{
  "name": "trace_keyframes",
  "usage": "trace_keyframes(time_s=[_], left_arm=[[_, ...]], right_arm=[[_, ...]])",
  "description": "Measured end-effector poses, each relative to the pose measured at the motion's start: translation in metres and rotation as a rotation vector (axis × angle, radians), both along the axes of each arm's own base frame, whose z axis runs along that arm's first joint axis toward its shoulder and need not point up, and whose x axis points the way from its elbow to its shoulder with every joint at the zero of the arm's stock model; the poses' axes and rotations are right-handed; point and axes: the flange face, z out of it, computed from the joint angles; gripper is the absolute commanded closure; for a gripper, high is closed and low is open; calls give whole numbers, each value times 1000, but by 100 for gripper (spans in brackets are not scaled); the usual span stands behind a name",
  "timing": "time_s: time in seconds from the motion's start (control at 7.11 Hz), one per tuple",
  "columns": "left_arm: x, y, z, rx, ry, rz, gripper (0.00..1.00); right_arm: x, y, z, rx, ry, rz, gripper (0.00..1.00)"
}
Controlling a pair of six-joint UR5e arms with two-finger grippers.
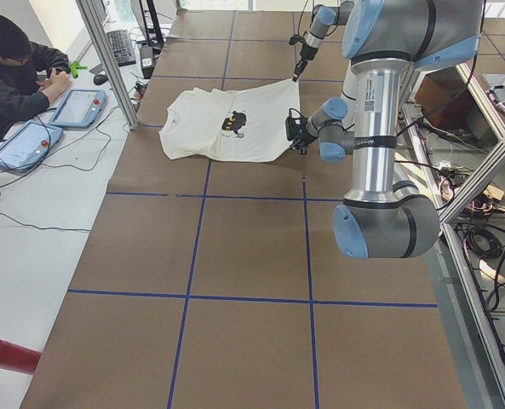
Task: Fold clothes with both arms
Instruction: 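Lift the hem with both grippers and fold it toward the collar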
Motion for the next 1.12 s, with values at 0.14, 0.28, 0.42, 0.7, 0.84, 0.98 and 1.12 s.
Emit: trace_keyframes(time_s=[0.14,0.28,0.42,0.7,0.84,0.98,1.12], left_arm=[[-33,5,-33,-25,-6,65,100],[-52,0,-60,-6,-14,103,100],[-55,-19,-79,59,-31,103,100],[-29,-91,-90,171,-116,50,100],[-9,-140,-92,207,-167,31,100],[0,-187,-91,234,-216,13,100],[-1,-228,-89,256,-261,-9,100]], right_arm=[[25,-5,-23,-10,-13,-13,100],[42,-18,-36,-10,-24,-16,100],[57,-39,-42,-8,-27,-12,100],[64,-93,-44,-6,-22,31,100],[48,-132,-45,11,4,62,100],[29,-178,-50,20,47,91,100],[13,-223,-56,17,96,110,100]])
